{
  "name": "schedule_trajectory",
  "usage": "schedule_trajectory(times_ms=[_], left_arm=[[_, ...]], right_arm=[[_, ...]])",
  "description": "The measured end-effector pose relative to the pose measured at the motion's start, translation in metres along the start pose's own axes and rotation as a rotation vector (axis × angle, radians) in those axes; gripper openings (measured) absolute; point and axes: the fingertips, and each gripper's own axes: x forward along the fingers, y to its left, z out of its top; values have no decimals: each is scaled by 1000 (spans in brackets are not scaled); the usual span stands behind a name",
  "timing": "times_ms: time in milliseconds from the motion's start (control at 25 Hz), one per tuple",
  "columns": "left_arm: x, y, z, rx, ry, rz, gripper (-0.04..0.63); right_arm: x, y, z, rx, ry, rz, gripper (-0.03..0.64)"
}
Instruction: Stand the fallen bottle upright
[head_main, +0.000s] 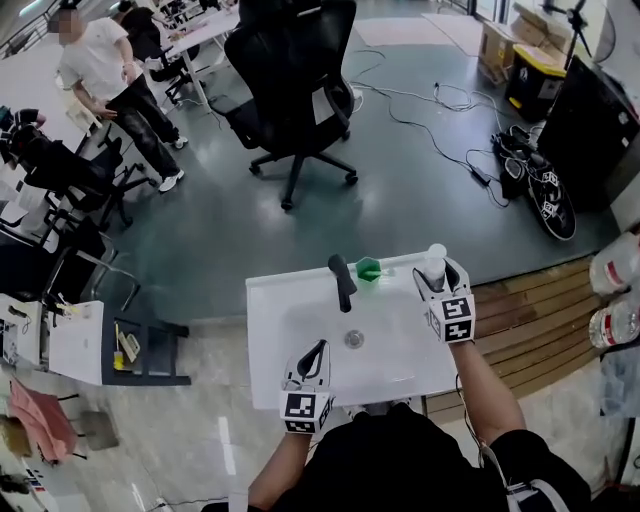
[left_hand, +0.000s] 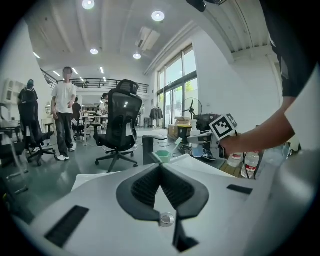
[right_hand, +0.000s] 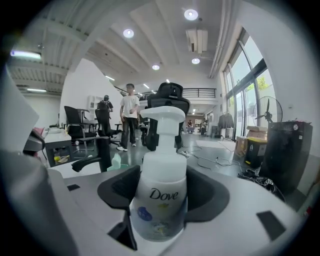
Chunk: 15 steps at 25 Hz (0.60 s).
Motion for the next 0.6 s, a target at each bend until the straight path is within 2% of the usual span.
schedule_trajectory(times_ms=[320, 600], left_arm=[[17, 6, 4, 78, 35, 25, 17], [23, 14, -2, 79, 57, 54, 17]], right_arm=[[62, -4, -16, 15, -11, 17, 291], [93, -7, -30, 2, -19, 2, 296]])
